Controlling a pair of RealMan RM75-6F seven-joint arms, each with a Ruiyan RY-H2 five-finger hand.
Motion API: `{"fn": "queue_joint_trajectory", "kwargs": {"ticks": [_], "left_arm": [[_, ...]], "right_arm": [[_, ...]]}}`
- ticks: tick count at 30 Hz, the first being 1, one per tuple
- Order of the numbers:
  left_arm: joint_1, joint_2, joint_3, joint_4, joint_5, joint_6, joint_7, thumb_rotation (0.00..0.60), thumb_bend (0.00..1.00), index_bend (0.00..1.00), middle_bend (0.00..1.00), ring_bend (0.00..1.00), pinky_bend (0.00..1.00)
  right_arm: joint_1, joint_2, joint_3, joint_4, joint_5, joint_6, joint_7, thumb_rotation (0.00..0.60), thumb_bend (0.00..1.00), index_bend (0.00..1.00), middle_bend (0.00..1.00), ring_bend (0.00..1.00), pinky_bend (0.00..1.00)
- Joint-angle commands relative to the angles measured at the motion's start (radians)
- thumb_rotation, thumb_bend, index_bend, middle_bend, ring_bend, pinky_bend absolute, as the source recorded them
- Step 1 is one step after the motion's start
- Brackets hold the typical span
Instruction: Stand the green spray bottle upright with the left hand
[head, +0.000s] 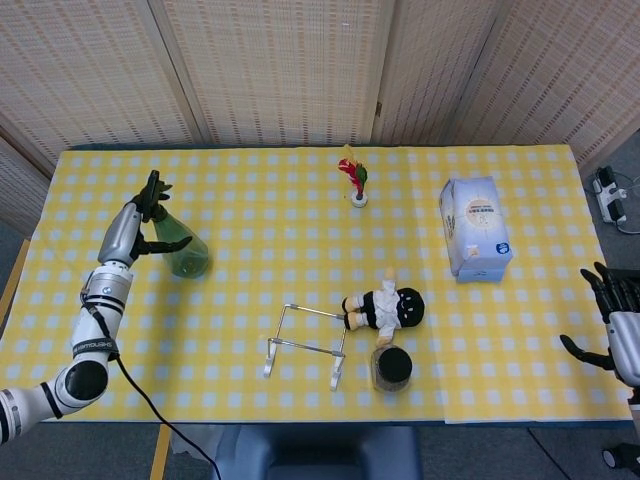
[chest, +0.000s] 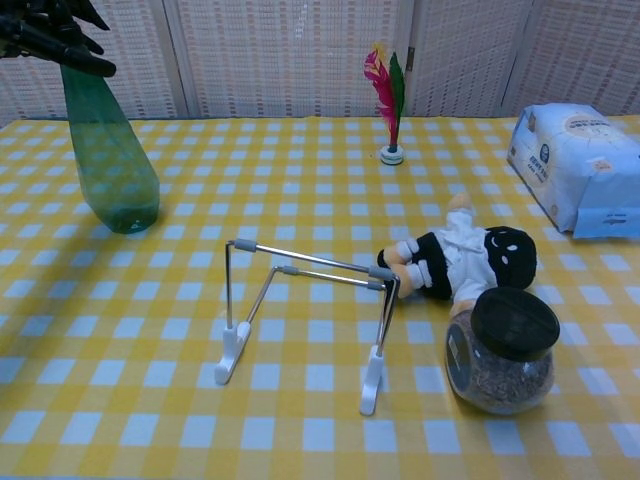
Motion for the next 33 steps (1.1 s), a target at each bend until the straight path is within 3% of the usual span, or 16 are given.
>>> {"fn": "queue_joint_trajectory", "kwargs": {"ticks": [1, 13, 24, 27, 33], "left_arm": [[-0.002, -0.004, 0.003, 0.009, 0.001, 0.0, -0.003, 0.53, 0.18, 0.13, 0.23, 0.09, 0.0], [0.008, -0.011, 0.021, 0.053, 0.005, 0.015, -0.013, 0.517, 0.18, 0.13, 0.21, 0.07, 0.0], [0.052, 0.029, 0.041, 0.072, 0.059, -0.021, -0.058, 0.457, 0.14, 0.12, 0.18, 0.04, 0.0], [0.079, 0.062, 0.063, 0.049, 0.12, -0.017, -0.06, 0.454, 0.13, 0.11, 0.18, 0.04, 0.0], [0.198, 0.102, 0.197, 0.049, 0.419, 0.098, -0.065, 0.479, 0.13, 0.08, 0.11, 0.02, 0.0]], "right_arm": [[0.0, 0.0, 0.001, 0.0, 0.002, 0.0, 0.0, 0.6, 0.28, 0.0, 0.0, 0.0, 0.0], [-0.002, 0.002, 0.003, 0.001, 0.006, 0.001, 0.003, 0.6, 0.28, 0.0, 0.0, 0.0, 0.0], [0.001, 0.012, -0.011, -0.005, -0.02, -0.006, 0.011, 0.6, 0.28, 0.0, 0.0, 0.0, 0.0], [0.0, 0.015, -0.012, -0.007, -0.021, -0.005, 0.014, 0.6, 0.28, 0.0, 0.0, 0.0, 0.0], [-0.012, 0.025, -0.02, -0.011, -0.045, 0.022, 0.031, 0.6, 0.28, 0.0, 0.0, 0.0, 0.0]]}}
